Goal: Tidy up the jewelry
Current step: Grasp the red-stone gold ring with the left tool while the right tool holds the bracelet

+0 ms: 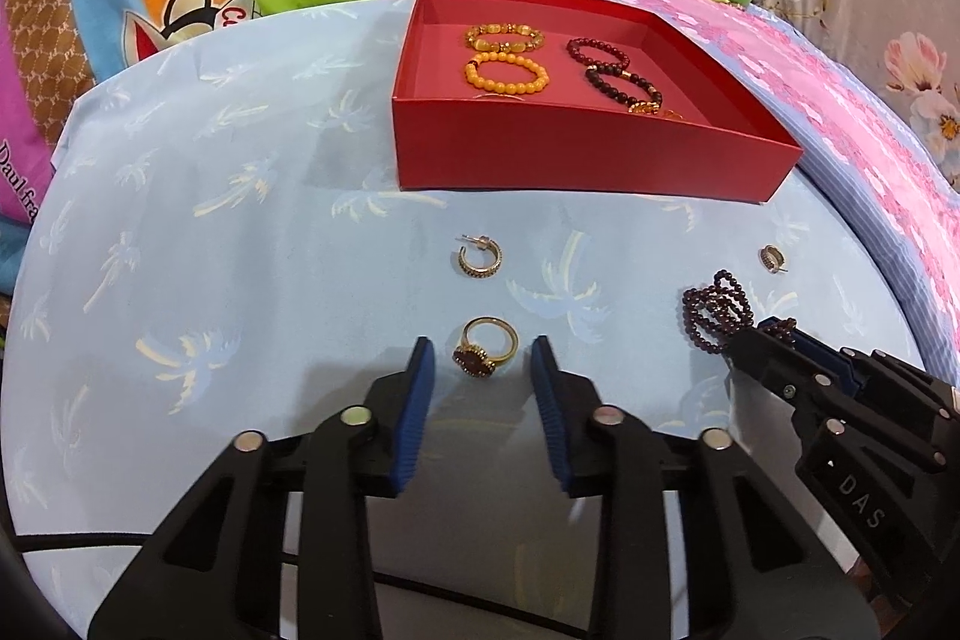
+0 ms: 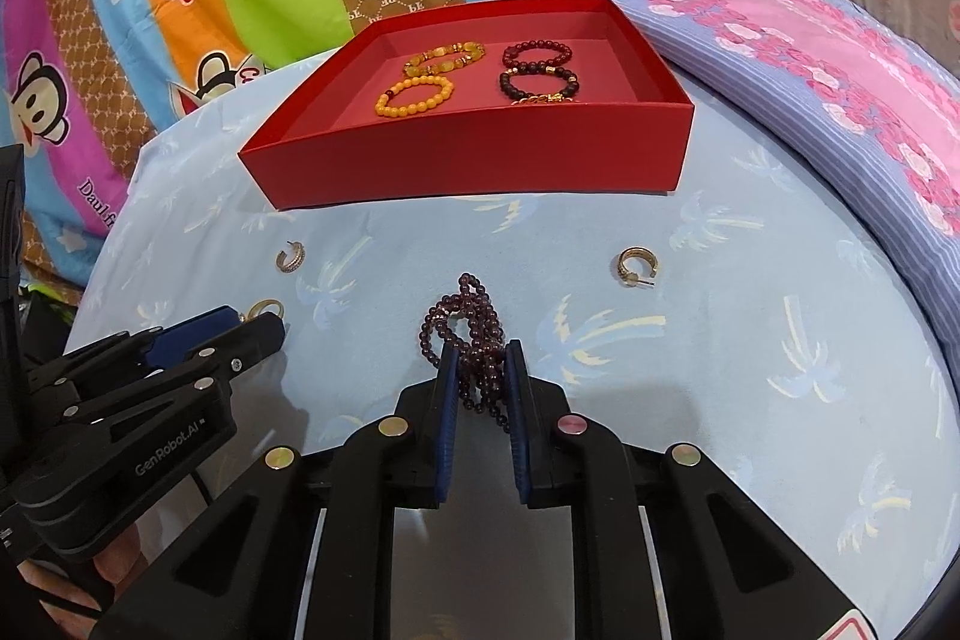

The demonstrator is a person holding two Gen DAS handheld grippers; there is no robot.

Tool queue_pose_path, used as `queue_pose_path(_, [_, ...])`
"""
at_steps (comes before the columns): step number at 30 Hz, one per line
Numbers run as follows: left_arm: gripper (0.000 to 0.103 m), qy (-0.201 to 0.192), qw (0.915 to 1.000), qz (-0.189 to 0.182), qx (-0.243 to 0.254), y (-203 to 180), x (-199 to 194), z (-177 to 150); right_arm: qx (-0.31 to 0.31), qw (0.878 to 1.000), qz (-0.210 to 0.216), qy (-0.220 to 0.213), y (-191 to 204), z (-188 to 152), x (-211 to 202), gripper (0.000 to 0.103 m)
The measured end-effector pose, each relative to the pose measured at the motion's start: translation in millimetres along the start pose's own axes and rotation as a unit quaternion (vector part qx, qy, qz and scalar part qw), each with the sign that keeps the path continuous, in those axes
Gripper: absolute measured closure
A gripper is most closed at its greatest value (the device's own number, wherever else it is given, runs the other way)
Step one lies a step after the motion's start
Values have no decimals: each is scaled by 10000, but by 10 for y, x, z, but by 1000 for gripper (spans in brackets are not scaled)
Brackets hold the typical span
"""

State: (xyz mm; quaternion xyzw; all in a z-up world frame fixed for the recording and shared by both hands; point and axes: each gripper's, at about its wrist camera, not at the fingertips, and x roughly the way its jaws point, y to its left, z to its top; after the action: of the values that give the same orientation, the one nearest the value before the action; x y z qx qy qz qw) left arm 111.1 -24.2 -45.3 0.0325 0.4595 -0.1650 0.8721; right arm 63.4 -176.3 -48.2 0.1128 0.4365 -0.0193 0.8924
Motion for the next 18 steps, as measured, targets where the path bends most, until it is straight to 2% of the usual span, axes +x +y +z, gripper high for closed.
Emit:
queue_pose_path(3, [84, 3, 10000, -34, 55, -16, 6, 5, 18, 10000, 7, 0, -6, -3, 4, 88])
queue_pose_path(6, [89, 7, 9999, -71, 84, -35, -1, 3, 34, 10000, 20, -4, -13, -4, -2, 88])
queue_pose_path(18, [89, -2, 9997, -230, 64, -106, -129, -14, 96, 9998, 84, -162, -49, 28, -142, 89])
